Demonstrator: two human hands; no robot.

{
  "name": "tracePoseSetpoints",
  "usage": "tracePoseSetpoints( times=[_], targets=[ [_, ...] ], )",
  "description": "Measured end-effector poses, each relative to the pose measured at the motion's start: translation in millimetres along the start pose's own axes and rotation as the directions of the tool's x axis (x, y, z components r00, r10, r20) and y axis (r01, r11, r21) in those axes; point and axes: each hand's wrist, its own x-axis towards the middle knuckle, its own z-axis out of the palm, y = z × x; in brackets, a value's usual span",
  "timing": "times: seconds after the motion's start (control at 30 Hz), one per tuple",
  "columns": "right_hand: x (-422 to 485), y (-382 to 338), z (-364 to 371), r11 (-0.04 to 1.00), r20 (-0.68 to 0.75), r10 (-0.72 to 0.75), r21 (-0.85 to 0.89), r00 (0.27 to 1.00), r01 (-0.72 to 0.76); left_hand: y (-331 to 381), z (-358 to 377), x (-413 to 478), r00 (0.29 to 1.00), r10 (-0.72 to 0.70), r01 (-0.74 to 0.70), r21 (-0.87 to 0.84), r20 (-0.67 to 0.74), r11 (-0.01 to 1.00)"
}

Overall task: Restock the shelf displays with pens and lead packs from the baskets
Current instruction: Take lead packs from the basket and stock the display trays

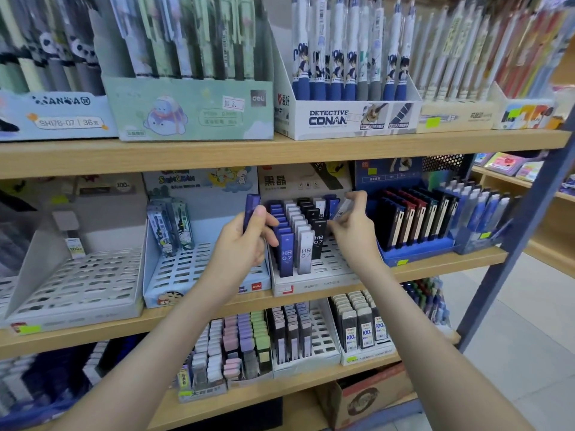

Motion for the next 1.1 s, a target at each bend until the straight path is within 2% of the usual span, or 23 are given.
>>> tracePoseSetpoints(
  times=[0.23, 0.53, 0.87, 1.1],
  targets=[
    [3, 5, -1, 1.000, 0.026, -0.011, 0.014, 1.000, 0.010, -3, -3, 2, 1.000, -0.002, 0.001, -0.032, -0.007, 0.999],
    [12, 20, -1, 0.993, -0.031, 0.054, 0.104, 0.998, -0.050, -8, -5, 3, 1.000, -0.018, 0.017, -0.053, -0.022, 0.998],
    [9, 17, -1, 0.999, -0.015, -0.014, 0.046, 1.000, 0.015, -3, -1, 6, 1.000, -0.025, 0.023, -0.067, -0.018, 0.997],
    [8, 13, -2, 0.994, 0.055, -0.106, -0.034, 0.993, 0.108, 4, 8, 8, 0.999, -0.020, 0.024, -0.102, 0.034, 0.994]
  ],
)
